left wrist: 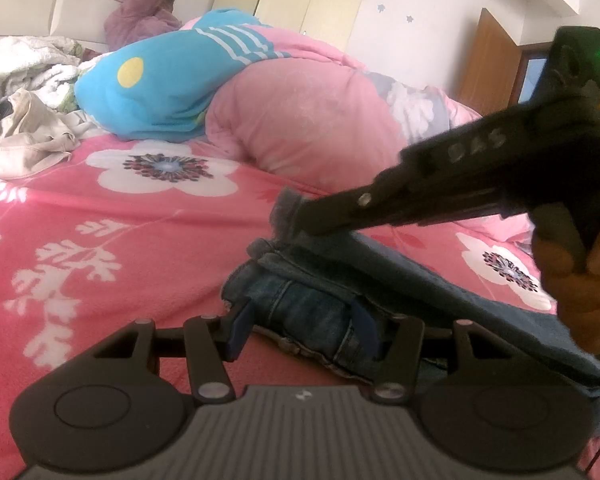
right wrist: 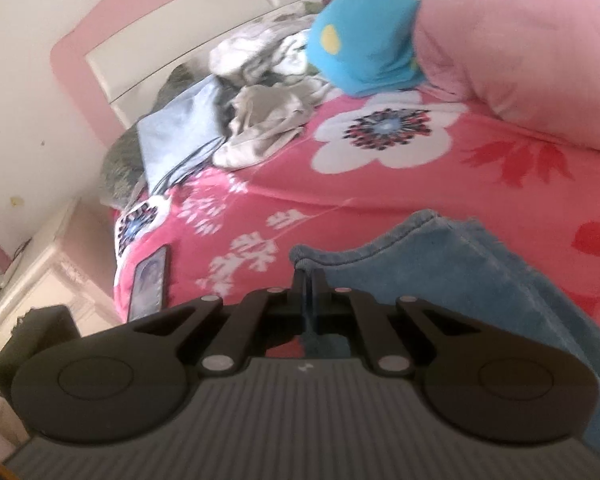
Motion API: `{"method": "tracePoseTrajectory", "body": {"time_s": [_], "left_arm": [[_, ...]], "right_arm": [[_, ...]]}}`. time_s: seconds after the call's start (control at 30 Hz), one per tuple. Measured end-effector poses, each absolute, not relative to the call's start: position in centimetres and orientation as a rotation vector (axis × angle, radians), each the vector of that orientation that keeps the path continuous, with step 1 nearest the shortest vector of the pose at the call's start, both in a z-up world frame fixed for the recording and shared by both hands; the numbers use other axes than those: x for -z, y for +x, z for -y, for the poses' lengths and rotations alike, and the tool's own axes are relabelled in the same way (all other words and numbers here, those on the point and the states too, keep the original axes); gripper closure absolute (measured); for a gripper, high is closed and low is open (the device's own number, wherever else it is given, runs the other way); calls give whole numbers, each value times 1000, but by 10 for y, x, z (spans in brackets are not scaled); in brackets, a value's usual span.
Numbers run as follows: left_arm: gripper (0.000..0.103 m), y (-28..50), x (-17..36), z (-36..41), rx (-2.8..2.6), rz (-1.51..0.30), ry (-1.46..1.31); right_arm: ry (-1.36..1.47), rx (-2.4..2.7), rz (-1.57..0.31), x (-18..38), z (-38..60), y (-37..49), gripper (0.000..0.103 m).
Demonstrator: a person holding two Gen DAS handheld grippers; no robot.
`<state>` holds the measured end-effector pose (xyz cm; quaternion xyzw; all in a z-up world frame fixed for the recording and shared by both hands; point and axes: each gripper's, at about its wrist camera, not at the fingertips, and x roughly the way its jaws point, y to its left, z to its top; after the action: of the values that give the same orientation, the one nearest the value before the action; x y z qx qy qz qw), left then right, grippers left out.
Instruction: Fold clothes
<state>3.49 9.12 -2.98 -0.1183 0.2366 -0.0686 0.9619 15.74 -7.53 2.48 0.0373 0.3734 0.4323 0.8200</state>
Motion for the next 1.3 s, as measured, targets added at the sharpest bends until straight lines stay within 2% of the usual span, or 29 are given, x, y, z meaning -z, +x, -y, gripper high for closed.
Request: {"method": "tracePoseTrajectory", "body": {"time_s": [0.4,0.53,0.57,0.67,0.87,1.0,1.1,1.2,1.27,1.3], "left_arm": [[48,35,29,-91,142,-482,-248],[48,34,29,-92,144,-480,-254],[49,33,28,-93,146,-476,-257],[49,30,25,-95,152,-459,-271],[49,25,13,-105,187,-393,-385],[49,38,10,-112,177,-434,-478],[61,50,10,-113,151,-470,-489],[78,64,11,-112,117,-522,-478],[93,68,11,-111,101,-520,-462],[94,69,9,-111,107,-506,-460]], "right_arm": [[15,-884,-779,-14,65,154,102],[8,-900,-781,-13,62,149,94],[13,-905,-780,-13,62,149,89],[124,-886,-761,-20,79,153,77],[415,-723,-746,-21,145,166,75],[575,-639,-756,-8,187,166,74],[623,-601,-764,3,204,162,73],[670,-598,-767,13,214,158,73],[686,-605,-768,18,218,158,73],[685,-611,-770,19,218,158,73]]}}
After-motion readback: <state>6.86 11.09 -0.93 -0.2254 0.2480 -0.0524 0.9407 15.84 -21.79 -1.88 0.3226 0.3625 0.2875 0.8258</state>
